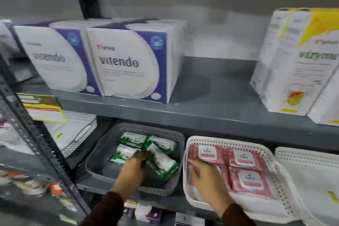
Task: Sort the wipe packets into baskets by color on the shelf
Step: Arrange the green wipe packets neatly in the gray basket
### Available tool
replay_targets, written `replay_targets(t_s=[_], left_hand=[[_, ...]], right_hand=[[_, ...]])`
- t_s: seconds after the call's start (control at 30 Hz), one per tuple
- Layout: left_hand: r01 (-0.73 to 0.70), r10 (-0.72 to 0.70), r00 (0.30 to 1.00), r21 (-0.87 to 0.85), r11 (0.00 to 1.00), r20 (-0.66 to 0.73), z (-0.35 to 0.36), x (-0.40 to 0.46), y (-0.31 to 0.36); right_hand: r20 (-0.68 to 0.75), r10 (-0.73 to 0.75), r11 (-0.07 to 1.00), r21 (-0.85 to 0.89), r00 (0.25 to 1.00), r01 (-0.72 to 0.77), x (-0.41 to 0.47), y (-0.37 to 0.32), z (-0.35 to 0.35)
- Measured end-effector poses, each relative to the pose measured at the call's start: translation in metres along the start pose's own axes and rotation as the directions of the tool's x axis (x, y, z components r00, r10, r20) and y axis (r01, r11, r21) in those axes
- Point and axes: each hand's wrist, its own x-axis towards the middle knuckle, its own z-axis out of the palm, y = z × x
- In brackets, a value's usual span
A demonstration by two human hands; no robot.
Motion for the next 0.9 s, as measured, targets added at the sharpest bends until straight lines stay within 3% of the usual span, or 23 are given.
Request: replay_targets(t_s=[0.13, 0.23, 0.33, 0.57, 0.67, 0.9], left_hand=[[-0.071, 0.059, 0.991, 0.097, 0.993, 0.118, -0.022, 0.023, -0.040], [-0.082, 0.019, 0.955, 0.203, 0.976, 0.297, -0.025, 0.027, -0.061], [-0.145, 0.003, 0.932, 0.364, 0.920, 0.362, -0.024, 0.024, -0.078], [-0.197, 0.033, 0.893, 0.324, 0.925, 0.449, -0.032, 0.034, -0.099], [-0.223, 0.055, 0.881, 0.311, 0.924, 0.470, -0.027, 0.040, -0.102], [-0.394, 0.219, 0.815, 0.237, 0.888, 0.536, -0.021, 0.062, -0.116]], right_hand=[[0.077, -0.100, 0.994, -0.041, 0.992, 0.104, 0.036, -0.059, 0.055], [0.220, -0.073, 0.960, -0.249, 0.973, 0.128, 0.060, -0.078, 0.088], [0.358, -0.018, 0.891, -0.418, 0.934, 0.177, 0.066, -0.075, 0.109], [0.601, 0.035, 0.943, -0.284, 0.799, 0.172, 0.072, -0.061, 0.112], [0.596, 0.077, 0.948, -0.292, 0.800, 0.126, 0.075, -0.067, 0.124], [0.404, 0.123, 0.910, -0.411, 0.906, 0.060, 0.086, -0.077, 0.151]])
